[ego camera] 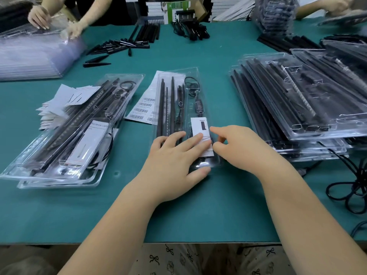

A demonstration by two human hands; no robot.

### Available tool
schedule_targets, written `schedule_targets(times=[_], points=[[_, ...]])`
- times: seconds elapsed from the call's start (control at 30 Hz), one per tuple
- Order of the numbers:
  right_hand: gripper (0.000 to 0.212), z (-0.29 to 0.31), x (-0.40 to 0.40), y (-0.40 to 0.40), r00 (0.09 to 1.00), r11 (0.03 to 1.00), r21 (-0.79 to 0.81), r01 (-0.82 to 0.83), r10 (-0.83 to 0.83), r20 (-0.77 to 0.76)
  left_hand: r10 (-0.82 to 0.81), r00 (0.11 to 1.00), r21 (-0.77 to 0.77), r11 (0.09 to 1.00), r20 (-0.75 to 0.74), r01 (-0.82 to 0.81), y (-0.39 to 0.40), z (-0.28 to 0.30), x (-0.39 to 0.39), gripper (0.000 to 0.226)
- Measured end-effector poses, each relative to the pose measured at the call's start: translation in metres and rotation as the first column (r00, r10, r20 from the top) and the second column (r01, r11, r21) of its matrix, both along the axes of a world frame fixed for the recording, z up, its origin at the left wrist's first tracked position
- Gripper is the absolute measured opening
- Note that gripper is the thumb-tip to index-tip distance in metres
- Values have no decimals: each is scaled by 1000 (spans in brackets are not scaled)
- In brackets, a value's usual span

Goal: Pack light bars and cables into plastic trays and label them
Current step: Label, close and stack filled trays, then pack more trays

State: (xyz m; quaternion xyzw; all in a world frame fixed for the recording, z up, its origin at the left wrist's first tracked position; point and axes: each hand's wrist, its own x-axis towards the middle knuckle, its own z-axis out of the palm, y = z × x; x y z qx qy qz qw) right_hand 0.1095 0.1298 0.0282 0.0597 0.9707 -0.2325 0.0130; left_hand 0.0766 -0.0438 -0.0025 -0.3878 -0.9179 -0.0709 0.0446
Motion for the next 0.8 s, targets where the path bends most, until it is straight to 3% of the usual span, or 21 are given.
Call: schedule_targets(times=[0.17,0.27,0.4,0.53,0.67,0.8], points=[[60,-1,0,3,986,997,21,-78,74,151,-8,999,43,999,52,6,-2,-1,0,64],[62,-2,0,3,980,993,39,-116,108,167,-5,997,62,998,83,0,-1,-1,-3,65],[53,-4,5,1,991,997,29,-71,67,117,-26,996,78,997,91,19,-2,0,-6,80],[30,-3,14,-7,987,985,166,-48,72,-143,-30,991,137,990,127,12,-2,4,-12,86],[42,-4,14,-12,968,935,293,-199,234,-88,-27,989,170,986,148,2,-3,4,-13,85],[40,-3,15,-12,969,932,304,-197,232,-84,-37,989,156,988,142,14,-3,5,-11,70]])
